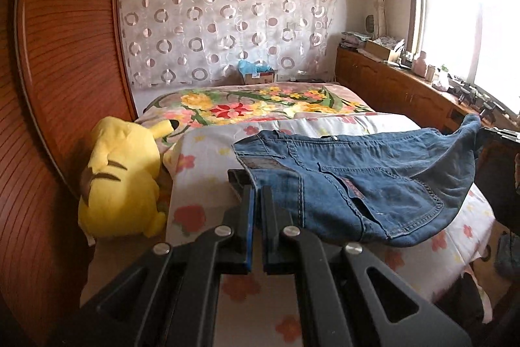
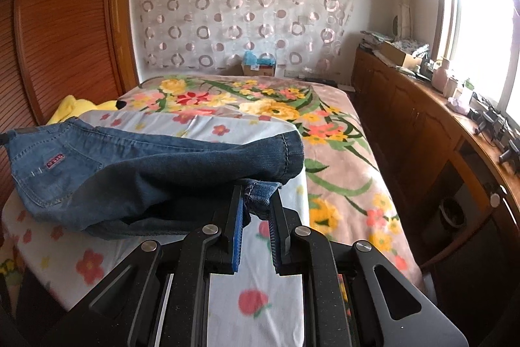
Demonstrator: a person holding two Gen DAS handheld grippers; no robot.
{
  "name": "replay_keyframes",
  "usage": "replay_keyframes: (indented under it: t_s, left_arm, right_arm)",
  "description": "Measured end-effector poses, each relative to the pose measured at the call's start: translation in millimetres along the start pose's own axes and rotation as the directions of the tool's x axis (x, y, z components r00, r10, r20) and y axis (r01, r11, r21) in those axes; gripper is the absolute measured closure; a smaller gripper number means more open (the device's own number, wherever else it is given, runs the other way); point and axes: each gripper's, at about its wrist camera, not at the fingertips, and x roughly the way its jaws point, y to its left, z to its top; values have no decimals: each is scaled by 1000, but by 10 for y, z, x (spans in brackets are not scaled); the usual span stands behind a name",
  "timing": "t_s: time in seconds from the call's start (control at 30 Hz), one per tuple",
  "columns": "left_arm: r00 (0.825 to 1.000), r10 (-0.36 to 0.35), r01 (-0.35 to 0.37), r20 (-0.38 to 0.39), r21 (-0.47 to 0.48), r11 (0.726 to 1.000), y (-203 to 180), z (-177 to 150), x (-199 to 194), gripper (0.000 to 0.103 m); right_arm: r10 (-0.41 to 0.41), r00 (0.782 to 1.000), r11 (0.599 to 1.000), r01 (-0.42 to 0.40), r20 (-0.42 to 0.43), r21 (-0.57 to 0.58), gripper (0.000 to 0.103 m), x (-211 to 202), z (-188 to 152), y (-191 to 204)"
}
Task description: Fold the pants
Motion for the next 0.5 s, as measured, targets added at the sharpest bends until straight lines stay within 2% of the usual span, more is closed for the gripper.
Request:
replay_keyframes:
  t_s: [0.13, 0.2, 0.37, 0.5]
  left_arm:
    - [1000, -16, 16, 2, -14, 1000, -17, -172, -219, 103]
    - [999, -28, 27, -21, -19, 999, -26, -298, -265, 103]
    - [995, -27, 25, -94, -23, 999, -38, -608, -159, 103]
    - [991, -18, 14, -130, -31, 999, -43, -717, -55, 103]
  right_arm:
    - [11, 1000, 1000, -11, 7, -22, 92, -238, -147, 59]
    - [21, 1000, 1000, -20, 7, -22, 92, -304, -230, 68]
    - [32, 999, 999, -32, -36, -4, 92, -256, -510, 105]
    - [38, 997, 999, -36, -69, 33, 92, -166, -715, 92]
